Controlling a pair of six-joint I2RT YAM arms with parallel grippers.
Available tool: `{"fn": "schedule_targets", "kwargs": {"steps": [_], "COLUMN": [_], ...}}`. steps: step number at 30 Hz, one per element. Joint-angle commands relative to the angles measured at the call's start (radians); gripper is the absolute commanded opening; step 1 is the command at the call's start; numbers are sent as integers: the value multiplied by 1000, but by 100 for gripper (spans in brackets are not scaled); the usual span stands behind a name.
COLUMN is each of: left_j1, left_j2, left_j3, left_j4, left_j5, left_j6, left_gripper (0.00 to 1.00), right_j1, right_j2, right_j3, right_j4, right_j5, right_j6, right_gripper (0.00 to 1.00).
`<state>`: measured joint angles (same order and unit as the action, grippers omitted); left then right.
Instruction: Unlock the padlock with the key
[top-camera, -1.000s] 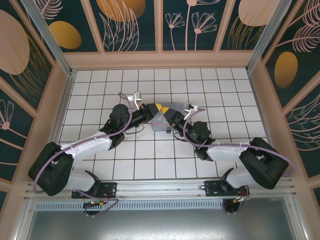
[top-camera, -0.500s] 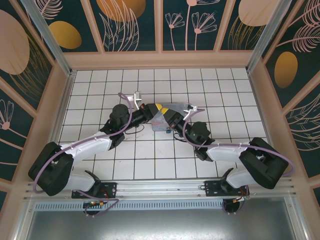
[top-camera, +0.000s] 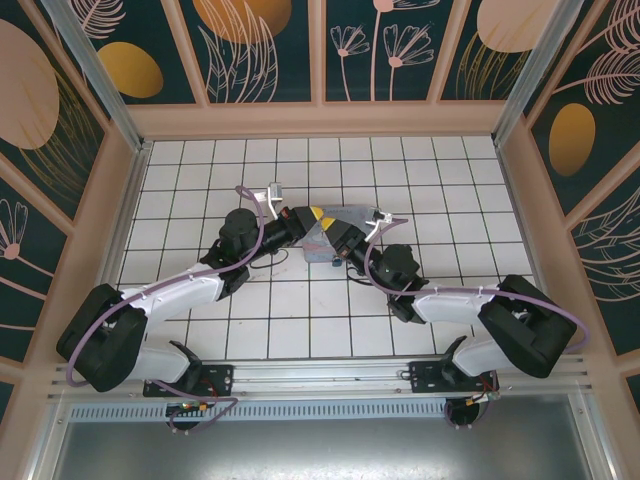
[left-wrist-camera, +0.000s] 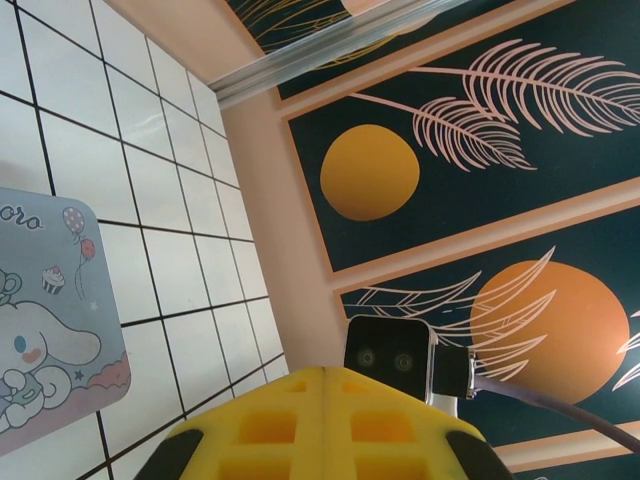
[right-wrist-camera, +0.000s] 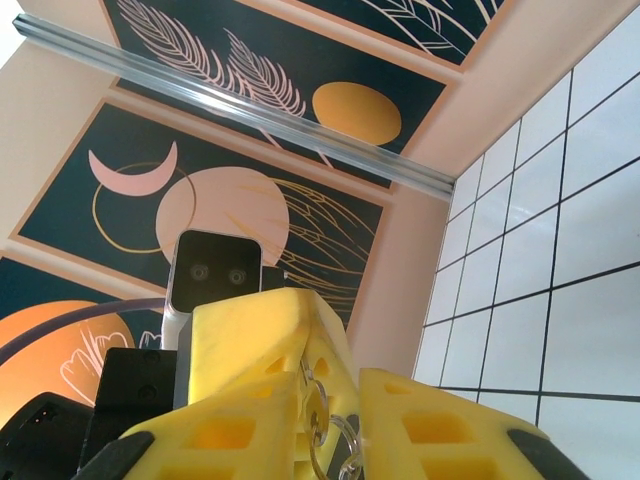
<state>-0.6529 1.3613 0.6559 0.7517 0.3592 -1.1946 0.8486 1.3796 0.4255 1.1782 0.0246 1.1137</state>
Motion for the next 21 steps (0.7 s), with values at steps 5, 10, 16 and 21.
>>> {"fn": "schedule_targets", "kwargs": {"steps": [5, 10, 16, 21], "left_j1": [-1, -1, -2, -3], "left_j2": [-1, -2, -11, -28], "left_j3": [-7, -10, -18, -29], "left_j4": [29, 32, 32, 31], "left_j5": [-5, -6, -11, -25], "left_j6": [9, 4, 0, -5], "left_gripper": [0, 0, 0, 0], "right_j1": [11, 10, 9, 6], "right_j2": [14, 18, 4, -17], "right_j3": [35, 36, 30, 6], "right_j4": [30, 29, 8, -1], "right_j5": [-5, -5, 0, 31], "right_j6": [0, 0, -1, 7], "right_gripper": [21, 11, 0, 0]}}
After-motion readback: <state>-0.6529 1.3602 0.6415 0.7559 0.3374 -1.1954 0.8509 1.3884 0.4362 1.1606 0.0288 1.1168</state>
